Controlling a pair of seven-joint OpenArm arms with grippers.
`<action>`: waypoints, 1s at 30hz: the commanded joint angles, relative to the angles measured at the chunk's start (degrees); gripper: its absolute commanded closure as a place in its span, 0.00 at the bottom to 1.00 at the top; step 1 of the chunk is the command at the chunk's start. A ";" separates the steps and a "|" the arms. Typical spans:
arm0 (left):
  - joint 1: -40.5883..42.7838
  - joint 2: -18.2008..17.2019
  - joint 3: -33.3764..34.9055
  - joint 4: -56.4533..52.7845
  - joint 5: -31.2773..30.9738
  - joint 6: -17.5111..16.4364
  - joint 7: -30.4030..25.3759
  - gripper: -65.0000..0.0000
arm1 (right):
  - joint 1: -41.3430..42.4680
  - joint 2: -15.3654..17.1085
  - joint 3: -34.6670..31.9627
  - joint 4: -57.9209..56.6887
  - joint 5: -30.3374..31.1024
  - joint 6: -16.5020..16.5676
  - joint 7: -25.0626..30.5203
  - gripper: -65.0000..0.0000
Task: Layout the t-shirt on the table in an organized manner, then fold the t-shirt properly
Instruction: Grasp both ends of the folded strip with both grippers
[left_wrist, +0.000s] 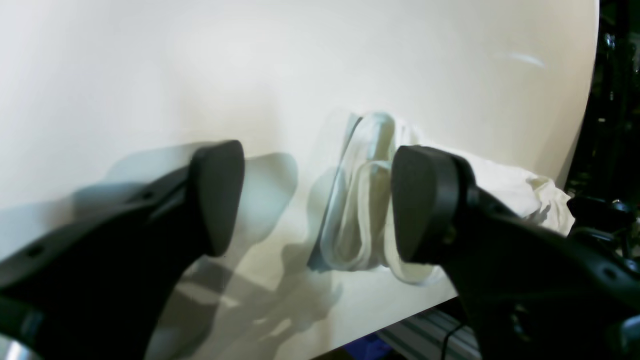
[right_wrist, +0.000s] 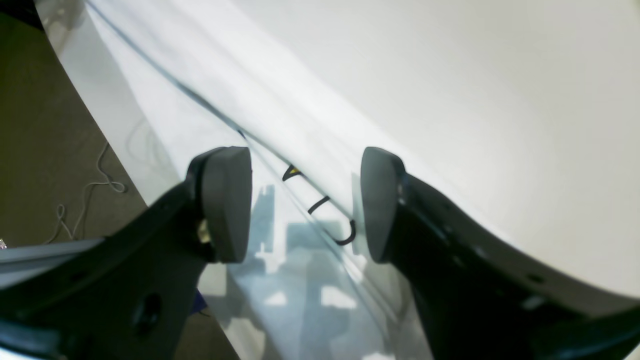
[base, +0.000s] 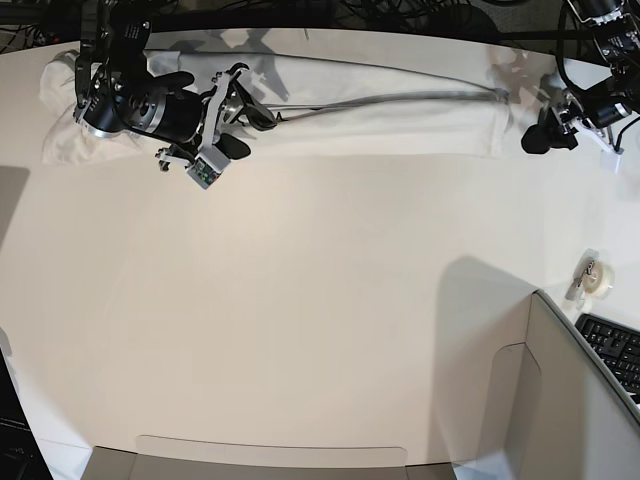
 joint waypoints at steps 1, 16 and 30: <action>0.16 -1.26 -0.48 0.64 -1.31 -0.11 -0.36 0.30 | 0.25 0.39 0.35 0.81 1.24 -0.07 1.17 0.47; 0.34 -0.47 6.73 1.08 -1.49 -0.37 -0.36 0.26 | -0.19 0.39 0.35 0.81 1.24 -0.07 1.17 0.47; 0.43 -0.47 12.01 2.49 -1.49 -0.37 -0.36 0.25 | -1.51 0.48 4.04 0.46 1.24 -0.07 1.00 0.47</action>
